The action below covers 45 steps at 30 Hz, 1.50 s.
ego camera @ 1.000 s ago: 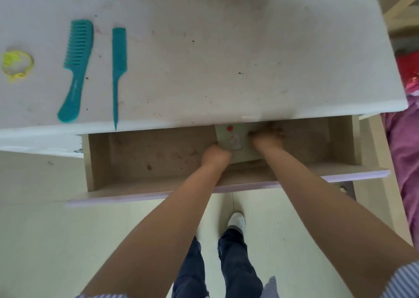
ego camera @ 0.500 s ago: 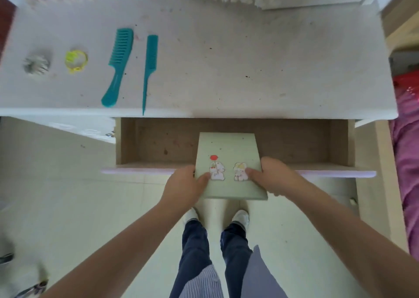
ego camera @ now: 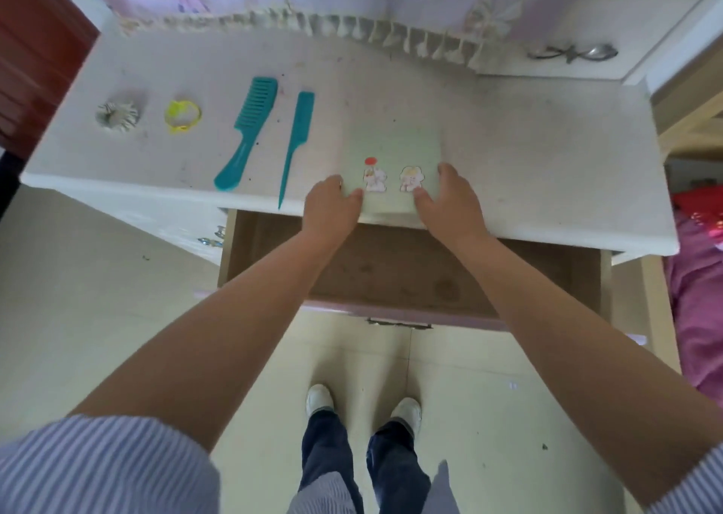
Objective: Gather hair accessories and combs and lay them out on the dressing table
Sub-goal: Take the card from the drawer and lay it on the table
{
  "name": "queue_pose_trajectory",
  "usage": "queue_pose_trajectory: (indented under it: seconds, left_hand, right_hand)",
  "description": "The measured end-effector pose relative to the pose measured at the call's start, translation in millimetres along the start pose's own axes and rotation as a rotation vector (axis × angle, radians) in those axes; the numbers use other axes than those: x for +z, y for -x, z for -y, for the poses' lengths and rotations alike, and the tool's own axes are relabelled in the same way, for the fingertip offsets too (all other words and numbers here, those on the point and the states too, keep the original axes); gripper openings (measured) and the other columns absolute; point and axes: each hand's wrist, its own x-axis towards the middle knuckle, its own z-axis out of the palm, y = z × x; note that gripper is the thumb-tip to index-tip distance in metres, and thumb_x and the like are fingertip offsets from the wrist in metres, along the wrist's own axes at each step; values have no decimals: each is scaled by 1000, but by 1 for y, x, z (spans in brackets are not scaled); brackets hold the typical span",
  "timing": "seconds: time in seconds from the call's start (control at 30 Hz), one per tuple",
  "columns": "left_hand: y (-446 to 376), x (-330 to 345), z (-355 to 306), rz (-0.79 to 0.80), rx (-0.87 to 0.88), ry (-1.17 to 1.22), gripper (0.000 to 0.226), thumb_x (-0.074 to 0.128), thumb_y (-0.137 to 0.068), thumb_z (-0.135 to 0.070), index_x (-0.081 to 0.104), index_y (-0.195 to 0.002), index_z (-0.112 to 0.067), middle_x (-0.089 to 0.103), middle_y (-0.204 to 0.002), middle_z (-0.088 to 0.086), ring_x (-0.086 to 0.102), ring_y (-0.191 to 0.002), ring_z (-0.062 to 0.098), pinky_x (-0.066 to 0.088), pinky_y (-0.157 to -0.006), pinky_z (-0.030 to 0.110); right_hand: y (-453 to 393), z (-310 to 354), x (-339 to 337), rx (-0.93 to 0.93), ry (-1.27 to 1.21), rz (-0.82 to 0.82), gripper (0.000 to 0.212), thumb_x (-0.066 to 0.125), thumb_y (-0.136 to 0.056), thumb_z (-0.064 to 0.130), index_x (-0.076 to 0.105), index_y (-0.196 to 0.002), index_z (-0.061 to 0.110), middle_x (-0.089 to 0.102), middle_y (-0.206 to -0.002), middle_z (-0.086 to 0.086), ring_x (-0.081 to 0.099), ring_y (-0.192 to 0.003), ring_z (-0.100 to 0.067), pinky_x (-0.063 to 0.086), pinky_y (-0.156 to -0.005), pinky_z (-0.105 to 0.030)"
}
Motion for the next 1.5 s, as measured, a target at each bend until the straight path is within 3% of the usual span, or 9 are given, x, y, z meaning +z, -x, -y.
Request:
queue_pose_trajectory:
  seconds: [0.3, 0.4, 0.5, 0.7, 0.87, 0.97, 1.07, 1.2, 1.5]
  left_hand:
    - [31, 28, 28, 96, 404, -323, 63, 60, -86, -34, 38, -133, 1, 37, -145, 22, 30, -135, 36, 28, -111, 46]
    - [66, 33, 57, 235, 727, -613, 80, 63, -73, -56, 50, -126, 2, 51, -136, 21, 45, -128, 37, 36, -106, 50]
    - [68, 36, 83, 187, 907, -833, 73, 36, -77, -59, 62, -115, -3, 65, -123, 13, 57, -118, 31, 20, -107, 44]
    - [49, 30, 92, 42, 909, -862, 77, 9, -94, -55, 57, -119, 0, 64, -122, 15, -19, -142, 16, -13, -116, 44]
    - [16, 11, 75, -26, 844, -855, 93, -4, -88, -63, 54, -120, 3, 62, -123, 19, 36, -135, 27, 17, -117, 44]
    - [6, 12, 62, -58, 765, -880, 93, 6, -88, -64, 63, -110, 7, 66, -116, 23, 62, -108, 37, 52, -83, 55]
    - [-8, 20, 59, -134, 812, -798, 83, 51, -75, -65, 64, -104, 12, 68, -109, 29, 65, -100, 43, 54, -76, 58]
    - [-28, 21, 53, -114, 866, -736, 92, 8, -89, -63, 71, -81, 4, 75, -84, 21, 73, -77, 33, 59, -68, 36]
    - [-35, 23, 62, -286, 952, -534, 74, 15, -90, -63, 55, -91, -1, 72, -82, 23, 56, -87, 30, 33, -75, 35]
  right_hand:
    - [43, -49, 13, -332, 282, -92, 50, 62, -80, 28, 58, -113, -9, 61, -116, -30, 57, -109, -45, 47, -94, -45]
    - [85, -85, 24, -511, 628, 97, 74, 78, -54, 52, 68, -108, 3, 67, -114, -25, 63, -104, -44, 48, -82, -65]
    - [92, -100, 27, -382, 754, 225, 80, 92, -34, 39, 70, -105, 8, 69, -112, -22, 65, -103, -42, 46, -80, -69]
    - [85, -99, 14, -386, 734, 72, 76, 89, -37, 47, 71, -99, 7, 71, -110, -21, 66, -103, -39, 42, -81, -72]
    - [51, -87, -5, -420, 704, -17, 91, 86, -36, 53, 66, -106, -1, 66, -116, -27, 62, -107, -45, 39, -85, -73]
    - [34, -85, -8, -373, 720, -28, 98, 86, -35, 54, 64, -107, -9, 64, -117, -30, 60, -108, -47, 38, -86, -73]
    - [17, -88, -10, -383, 704, -71, 96, 85, -33, 57, 67, -100, -9, 71, -105, -26, 68, -95, -40, 48, -83, -65]
    - [0, -91, -9, -412, 708, -152, 82, 83, -32, 62, 71, -82, -2, 74, -80, -16, 70, -68, -30, 52, -74, -32]
    - [-15, -106, -1, -549, 633, -390, 69, 80, -42, 60, 69, -75, 0, 72, -72, -16, 67, -60, -32, 32, -69, -35]
